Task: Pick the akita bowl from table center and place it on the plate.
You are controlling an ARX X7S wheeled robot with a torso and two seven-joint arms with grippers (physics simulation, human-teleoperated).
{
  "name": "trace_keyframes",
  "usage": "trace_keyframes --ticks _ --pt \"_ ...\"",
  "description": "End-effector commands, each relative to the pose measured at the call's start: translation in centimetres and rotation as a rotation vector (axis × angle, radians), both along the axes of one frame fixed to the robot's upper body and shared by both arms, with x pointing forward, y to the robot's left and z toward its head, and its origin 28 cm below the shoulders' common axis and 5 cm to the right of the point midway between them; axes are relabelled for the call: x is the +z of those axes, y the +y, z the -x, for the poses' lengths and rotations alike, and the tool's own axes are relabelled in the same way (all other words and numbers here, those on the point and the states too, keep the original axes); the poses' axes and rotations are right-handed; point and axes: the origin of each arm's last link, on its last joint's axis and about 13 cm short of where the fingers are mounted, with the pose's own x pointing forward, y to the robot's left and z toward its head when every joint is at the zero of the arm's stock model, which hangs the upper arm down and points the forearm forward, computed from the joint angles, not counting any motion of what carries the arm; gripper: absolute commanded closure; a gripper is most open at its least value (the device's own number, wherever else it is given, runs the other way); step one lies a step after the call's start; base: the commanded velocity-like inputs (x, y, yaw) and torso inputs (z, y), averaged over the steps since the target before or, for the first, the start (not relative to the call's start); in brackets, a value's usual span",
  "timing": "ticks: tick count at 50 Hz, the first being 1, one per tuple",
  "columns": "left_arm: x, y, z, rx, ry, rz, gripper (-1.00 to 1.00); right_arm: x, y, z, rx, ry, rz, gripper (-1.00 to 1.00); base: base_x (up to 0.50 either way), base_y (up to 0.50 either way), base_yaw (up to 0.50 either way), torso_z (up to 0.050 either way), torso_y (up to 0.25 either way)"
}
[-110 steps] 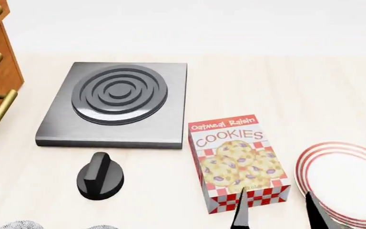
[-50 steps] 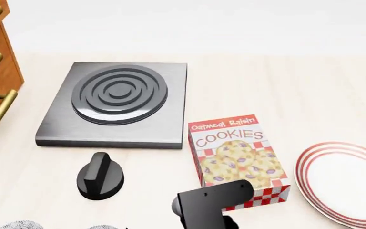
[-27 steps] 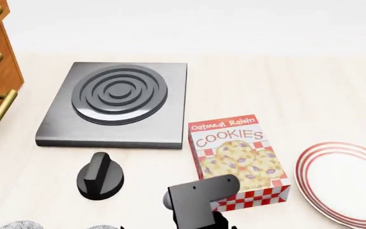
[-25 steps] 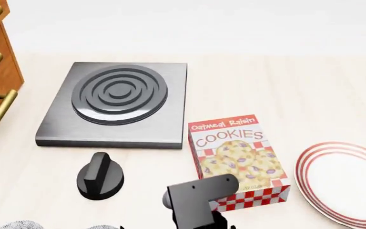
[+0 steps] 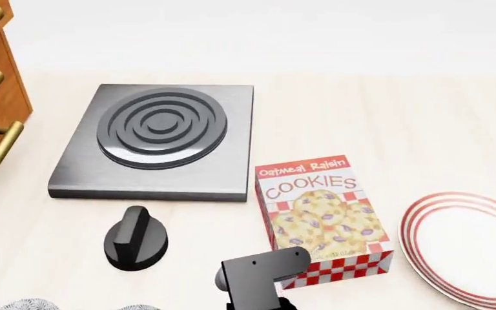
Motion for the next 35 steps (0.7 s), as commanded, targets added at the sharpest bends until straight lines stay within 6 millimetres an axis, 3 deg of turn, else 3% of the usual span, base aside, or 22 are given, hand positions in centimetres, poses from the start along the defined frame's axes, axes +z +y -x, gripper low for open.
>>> trace_keyframes --ticks 1,35 --pt "-0.09 0.00 0.09 -0.001 0.001 -0.001 -1.00 -0.74 0.23 0.12 0.025 0.025 0.008 -1.00 0.00 0.00 0.00 0.000 0.000" --pt "-0.19 0.34 0.31 0.017 0.002 0.017 -1.00 -1.30 0.91 -0.72 0.085 0.042 0.029 -1.00 0.00 0.00 0.00 0.000 0.000"
